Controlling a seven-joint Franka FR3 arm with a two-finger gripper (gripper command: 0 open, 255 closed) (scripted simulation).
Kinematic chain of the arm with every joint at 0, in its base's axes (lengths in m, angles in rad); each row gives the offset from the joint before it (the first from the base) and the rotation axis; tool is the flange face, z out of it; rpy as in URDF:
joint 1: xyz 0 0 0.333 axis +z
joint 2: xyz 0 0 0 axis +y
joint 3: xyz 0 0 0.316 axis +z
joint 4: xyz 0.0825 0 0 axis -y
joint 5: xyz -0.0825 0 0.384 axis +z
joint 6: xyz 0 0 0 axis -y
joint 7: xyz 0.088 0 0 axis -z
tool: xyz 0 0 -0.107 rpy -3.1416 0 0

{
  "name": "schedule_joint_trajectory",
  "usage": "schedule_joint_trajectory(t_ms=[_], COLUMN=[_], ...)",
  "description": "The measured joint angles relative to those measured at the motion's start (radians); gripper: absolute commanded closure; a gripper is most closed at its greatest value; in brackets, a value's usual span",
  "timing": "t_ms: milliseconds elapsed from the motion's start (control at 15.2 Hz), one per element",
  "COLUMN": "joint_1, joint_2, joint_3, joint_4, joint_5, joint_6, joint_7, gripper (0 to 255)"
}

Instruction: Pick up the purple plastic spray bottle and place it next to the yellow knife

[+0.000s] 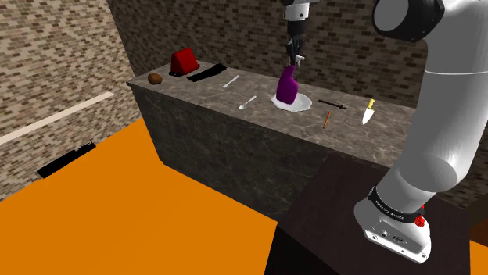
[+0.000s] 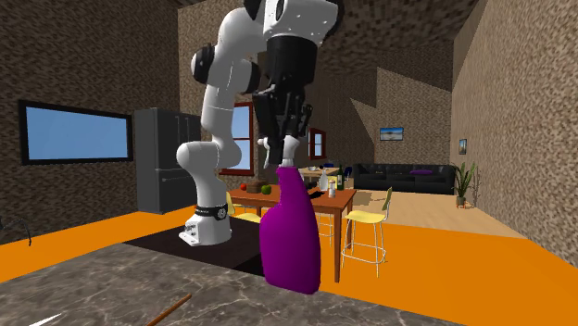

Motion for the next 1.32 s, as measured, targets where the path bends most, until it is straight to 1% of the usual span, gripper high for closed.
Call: schedule_joint_trajectory(t_ms=[264,462,594,726,1122,1320], joint_1=[-0.013,-0.023,-0.037,-0.043,-0.082,-0.105], joint_2=[-0.09,-0.184,-0.219,-0.276,-0.4,-0.431], joint_3=[-0.021,-0.04,-0.054,-0.063,-0.102,-0.127], joint_4=[-0.067,-0.154,-0.168,-0.21,-0.257,-0.241], joint_5=[-0.031,-0.065,-0.081,-0.105,-0.166,-0.188], joint_6=[-0.017,-0.016,-0.033,-0.044,-0.104,-0.142], joint_7=[-0.035,-0.065,-0.093,-0.107,-0.183,-0.235], gripper=[255,255,255,255,255,255])
